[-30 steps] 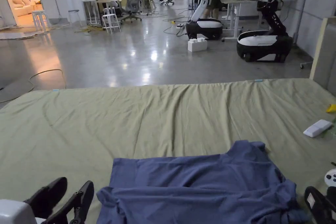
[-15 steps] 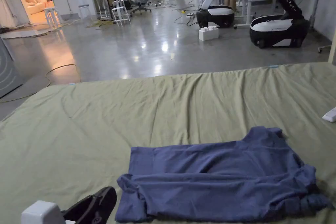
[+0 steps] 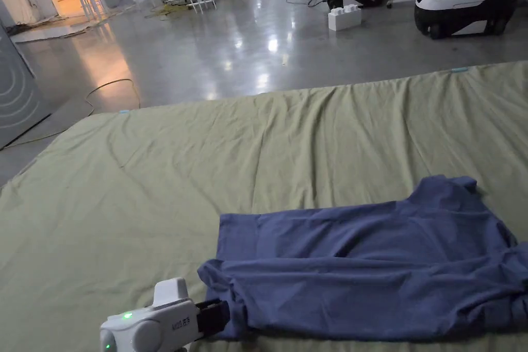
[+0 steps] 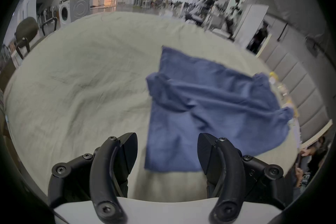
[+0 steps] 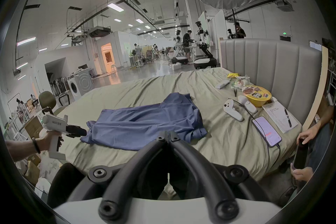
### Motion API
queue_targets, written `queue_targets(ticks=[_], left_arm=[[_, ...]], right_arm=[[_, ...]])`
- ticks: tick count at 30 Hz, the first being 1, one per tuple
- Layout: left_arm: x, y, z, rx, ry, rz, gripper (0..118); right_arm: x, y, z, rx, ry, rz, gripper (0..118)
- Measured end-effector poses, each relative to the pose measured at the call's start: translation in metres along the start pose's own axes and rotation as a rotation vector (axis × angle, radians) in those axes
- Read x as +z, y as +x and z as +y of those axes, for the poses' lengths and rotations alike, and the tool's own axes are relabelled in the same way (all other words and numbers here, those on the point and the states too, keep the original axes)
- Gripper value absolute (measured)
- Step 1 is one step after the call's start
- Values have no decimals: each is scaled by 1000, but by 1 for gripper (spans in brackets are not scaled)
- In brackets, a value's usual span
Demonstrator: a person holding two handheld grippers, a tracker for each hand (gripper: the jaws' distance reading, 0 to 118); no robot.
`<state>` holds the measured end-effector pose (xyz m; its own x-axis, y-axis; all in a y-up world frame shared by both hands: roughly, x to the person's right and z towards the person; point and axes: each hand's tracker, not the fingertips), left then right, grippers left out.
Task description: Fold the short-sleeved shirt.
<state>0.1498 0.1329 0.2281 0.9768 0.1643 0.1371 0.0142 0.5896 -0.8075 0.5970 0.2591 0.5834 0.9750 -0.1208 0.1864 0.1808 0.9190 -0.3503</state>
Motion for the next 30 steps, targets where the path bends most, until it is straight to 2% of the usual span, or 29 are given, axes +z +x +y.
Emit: queue_targets(ticks=[2, 4, 5, 7, 8, 9, 13, 14, 15, 16, 17, 22, 23, 24, 25, 26, 27, 29, 30], left_arm=[[-16, -3, -1, 31, -45, -45, 65], [-18, 4, -3, 41, -24, 11, 53], [-15, 9, -4, 12, -7, 50, 53], [-11, 17, -3, -100, 17, 85, 21], [-12, 19, -1, -120, 15, 70, 13], [-15, 23, -1, -85, -10, 62, 10], [-30, 35, 1, -196, -74, 102, 9], [-31, 36, 2, -215, -86, 96, 9], [-32, 35, 3, -216, -89, 90, 9], [-32, 33, 4, -215, -91, 85, 9], [-31, 32, 4, -213, -93, 77, 9], [-32, 26, 3, -182, -111, 39, 9], [-31, 26, 4, -182, -111, 37, 9], [-31, 26, 4, -181, -111, 35, 9], [-32, 26, 3, -181, -108, 35, 9], [-32, 26, 2, -187, -98, 41, 9], [-31, 27, 1, -188, -93, 42, 9], [-30, 29, -2, -205, -80, 48, 9], [-29, 29, -1, -215, -76, 49, 7]], right_arm=[[-2, 5, -3, -2, -20, -17, 0], [-4, 9, -6, -14, -42, -24, 0], [-6, 12, -8, -20, -49, -27, 0], [-10, 16, -11, -42, -58, -26, 0], [-18, 25, -14, -59, -71, -19, 0], [-25, 29, -15, -67, -80, -21, 0], [-76, 37, -2, -87, -131, -30, 2], [-98, 45, -2, -104, -163, -33, 10], [-119, 53, -4, -130, -209, -42, 37], [-146, 64, -6, -159, -259, -60, 57], [-172, 74, -10, -205, -315, -81, 68], [-270, 120, -38, -425, -468, -168, 65], [-276, 119, -40, -428, -468, -193, 62], [-279, 117, -40, -409, -463, -200, 58], [-279, 109, -37, -343, -446, -225, 50], [-278, 98, -33, -264, -437, -250, 36], [-277, 88, -30, -182, -431, -249, 20], [-281, 60, -27, 72, -470, -285, 11], [-284, 56, -27, 139, -485, -265, 6]])
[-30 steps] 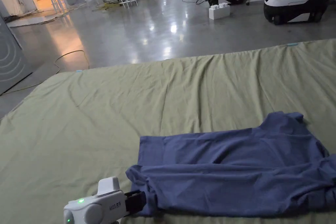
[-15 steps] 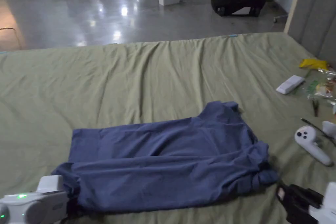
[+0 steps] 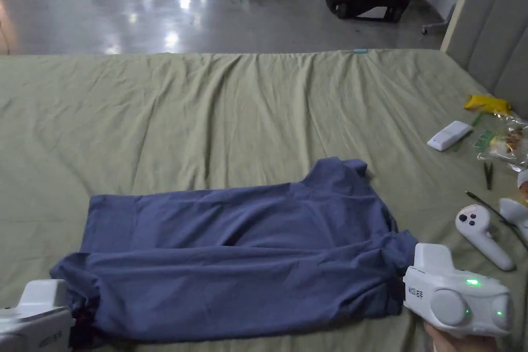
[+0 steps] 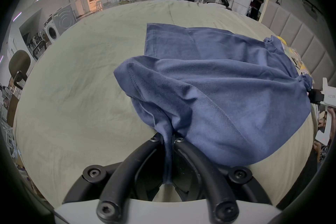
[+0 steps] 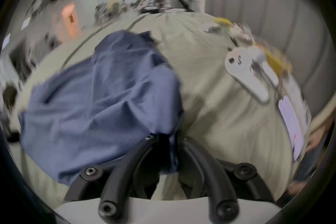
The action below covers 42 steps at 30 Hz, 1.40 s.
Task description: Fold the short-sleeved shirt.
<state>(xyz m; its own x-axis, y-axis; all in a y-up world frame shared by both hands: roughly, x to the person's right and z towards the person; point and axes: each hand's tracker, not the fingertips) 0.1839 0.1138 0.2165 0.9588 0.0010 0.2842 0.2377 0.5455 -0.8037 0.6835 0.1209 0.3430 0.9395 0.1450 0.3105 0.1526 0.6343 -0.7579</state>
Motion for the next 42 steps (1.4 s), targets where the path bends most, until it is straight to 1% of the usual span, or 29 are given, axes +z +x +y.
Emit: queue_targets(ticks=[1, 2, 4, 5, 6, 7, 8, 10, 13, 16, 18, 20, 21, 22, 23, 24, 25, 27, 28, 30, 31, 32, 33, 34, 36, 39, 40, 42], left_arm=[[2, -2, 2, -1, -4, -5, 6], [9, -6, 5, 7, -5, -16, 6], [35, -11, 2, 13, 167, -41, 6], [51, -12, -1, 7, 193, -34, 6], [62, -15, -2, 25, 175, -40, 6], [79, -24, -3, 58, 182, -60, 6], [93, -32, -7, 140, 222, -102, 6], [112, -43, -19, 218, 227, -124, 6], [128, -52, -47, 169, 199, -115, 6], [139, -54, -82, 161, 151, -119, 6], [136, -52, -100, 159, 110, -124, 6], [129, -48, -114, 166, 99, -131, 6], [125, -47, -118, 171, 97, -142, 7], [119, -46, -121, 176, 81, -141, 15], [115, -45, -122, 178, 68, -129, 34], [114, -44, -125, 173, 66, -82, 65], [117, -45, -127, 166, 90, -41, 78], [132, -48, -129, 186, 142, -53, 79], [147, -50, -127, 203, 206, -61, 79], [178, -47, -121, 187, 313, -64, 78], [200, -41, -117, 149, 385, -41, 79], [221, -35, -114, 111, 459, -17, 79], [238, -29, -111, 86, 517, -4, 79], [259, -21, -109, 59, 591, 8, 79], [294, -8, -109, 39, 725, 11, 79], [329, 11, -119, 43, 884, -95, 78], [337, 17, -124, 47, 915, -165, 79], [350, 30, -131, 65, 964, -170, 77]], right_arm=[[0, 0, 1, 17, -5, 20, 6], [0, 3, 4, -35, -9, 29, 6], [19, 9, 6, -85, 27, -4, 5], [30, 10, 7, -80, 38, -43, 5], [41, 14, 7, -58, 51, -66, 5], [52, 17, 5, -56, 74, -64, 5], [63, 22, 2, -76, 90, -63, 5], [83, 33, -10, -158, 106, -21, 5], [111, 44, -37, -162, 100, -39, 5], [131, 54, -75, -206, 67, -30, 5], [136, 53, -96, -204, 35, -15, 5], [132, 47, -113, -184, 27, -9, 5], [128, 44, -117, -162, 12, -9, 6], [123, 42, -119, -154, -4, -3, 9], [119, 42, -121, -154, -14, 0, 21], [118, 42, -124, -166, -22, 5, 43], [118, 45, -127, -188, -37, 4, 52], [126, 55, -134, -248, 3, 24, 55], [134, 59, -134, -265, 33, 36, 56], [157, 65, -131, -278, 112, 38, 57], [172, 67, -128, -279, 170, 45, 57], [190, 66, -123, -270, 238, 63, 58], [204, 65, -119, -263, 296, 81, 62], [223, 61, -114, -253, 365, 101, 62], [254, 50, -106, -232, 471, 138, 66], [291, 29, -98, -171, 606, 199, 68], [301, 22, -96, -148, 637, 210, 67], [311, 12, -93, -108, 653, 235, 67]])
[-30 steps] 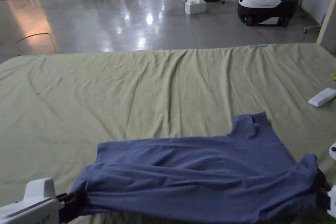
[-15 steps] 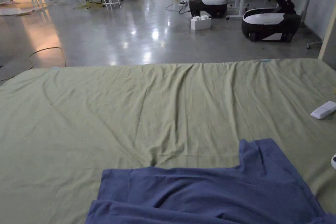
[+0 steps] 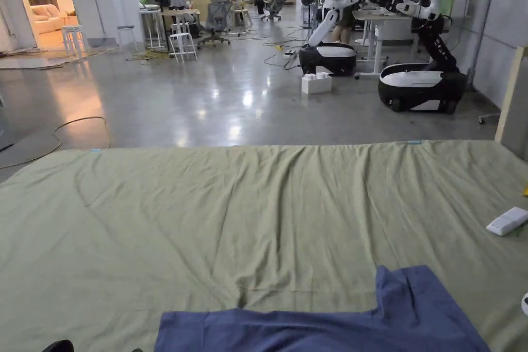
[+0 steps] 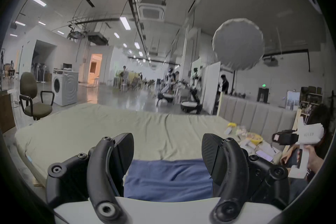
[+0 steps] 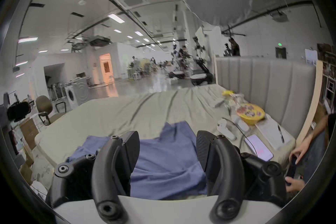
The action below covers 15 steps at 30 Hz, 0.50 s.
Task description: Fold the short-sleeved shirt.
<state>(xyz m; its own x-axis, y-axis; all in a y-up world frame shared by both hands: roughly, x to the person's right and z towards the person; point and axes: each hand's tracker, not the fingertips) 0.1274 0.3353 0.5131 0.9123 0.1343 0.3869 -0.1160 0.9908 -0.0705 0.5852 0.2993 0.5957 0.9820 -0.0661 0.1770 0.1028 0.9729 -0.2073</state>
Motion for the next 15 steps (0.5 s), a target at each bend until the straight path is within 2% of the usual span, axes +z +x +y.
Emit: queue_targets(ticks=[2, 3, 4, 5, 6, 8, 9, 10, 11, 12, 14, 15], left_arm=[[6, 17, 3, -98, 3, 43, 73], [7, 24, 4, -143, -8, 67, 64], [8, 30, 5, -195, -30, 90, 53], [9, 34, 5, -238, -46, 94, 40], [9, 36, 5, -255, -67, 93, 20], [10, 38, 2, -258, -100, 105, 3], [12, 39, 1, -260, -103, 88, 2], [14, 35, -1, -257, -111, 87, 0], [13, 33, -1, -245, -125, 91, 0], [13, 31, -1, -236, -131, 92, 0], [12, 24, -2, -208, -144, 81, 0], [11, 22, -2, -202, -144, 83, 0]], right_arm=[[8, -11, 3, -2, 21, 24, 65], [12, -15, 4, -9, 39, 53, 56], [15, -19, 4, -21, 46, 76, 43], [19, -24, 4, -26, 51, 82, 22], [22, -29, 4, -25, 58, 83, 4], [27, -35, 4, 27, 81, 79, 2], [27, -37, 4, 56, 77, 91, 0], [27, -39, 1, 31, 54, 81, 0], [29, -41, 3, 85, 103, 69, 0], [28, -42, 3, 89, 102, 76, 0], [24, -40, -1, 27, 48, 83, 0], [23, -39, -1, 27, 53, 84, 0]])
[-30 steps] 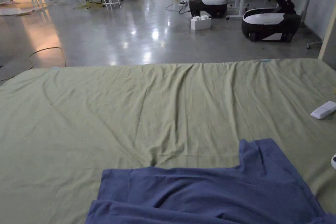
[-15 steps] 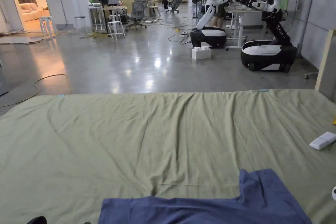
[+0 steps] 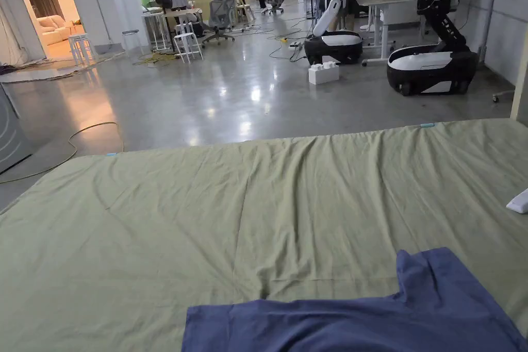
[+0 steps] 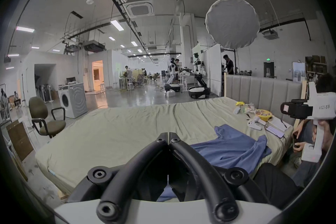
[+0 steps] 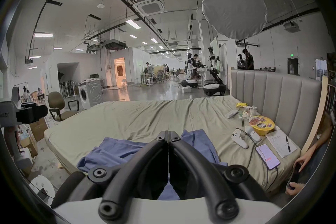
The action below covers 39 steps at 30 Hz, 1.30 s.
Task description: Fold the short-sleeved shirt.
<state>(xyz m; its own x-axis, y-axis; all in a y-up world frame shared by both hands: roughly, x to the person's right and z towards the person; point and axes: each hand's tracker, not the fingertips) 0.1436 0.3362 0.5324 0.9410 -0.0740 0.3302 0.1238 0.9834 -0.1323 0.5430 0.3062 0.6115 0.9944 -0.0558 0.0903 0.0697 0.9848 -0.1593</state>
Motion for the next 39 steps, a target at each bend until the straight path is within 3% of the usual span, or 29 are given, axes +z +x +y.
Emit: queue_targets(ticks=[6, 10, 11, 14, 15, 20, 25, 29, 30, 31, 34, 38, 39], left_arm=[[-49, -21, -6, 124, -96, -77, 0], [-138, -50, -23, 205, -249, -103, 1], [-167, -59, -28, 232, -305, -113, 5], [-258, -76, -59, 291, -509, -161, 55], [-283, -79, -68, 271, -552, -138, 61], [-393, -98, -112, 259, -730, -31, 62], [-440, -104, -141, 256, -826, 41, 60], [-446, -86, -146, 163, -868, 44, 37], [-443, -82, -145, 139, -868, 46, 18], [-441, -78, -142, 103, -853, 43, 9], [-447, -71, -148, 90, -884, 17, 9], [-458, -76, -154, 112, -923, 24, 8], [-459, -79, -153, 115, -917, 33, 8]], right_arm=[[-13, 4, -7, -21, -56, 8, 0], [-23, 8, -18, -50, -116, 7, 0], [-25, 9, -21, -43, -129, 2, 0], [-33, 15, -32, -57, -203, -4, 0], [-36, 18, -35, -67, -231, -10, 0], [-46, 34, -52, -98, -321, -54, 0], [-55, 48, -62, -131, -389, -104, 0], [-67, 56, -64, -155, -415, -111, 0], [-70, 57, -64, -161, -416, -110, 0], [-74, 60, -64, -173, -416, -99, 0], [-93, 66, -57, -179, -422, -77, 0], [-167, 101, -30, -103, -437, -43, 2], [-190, 111, -25, -123, -508, -28, 9]])
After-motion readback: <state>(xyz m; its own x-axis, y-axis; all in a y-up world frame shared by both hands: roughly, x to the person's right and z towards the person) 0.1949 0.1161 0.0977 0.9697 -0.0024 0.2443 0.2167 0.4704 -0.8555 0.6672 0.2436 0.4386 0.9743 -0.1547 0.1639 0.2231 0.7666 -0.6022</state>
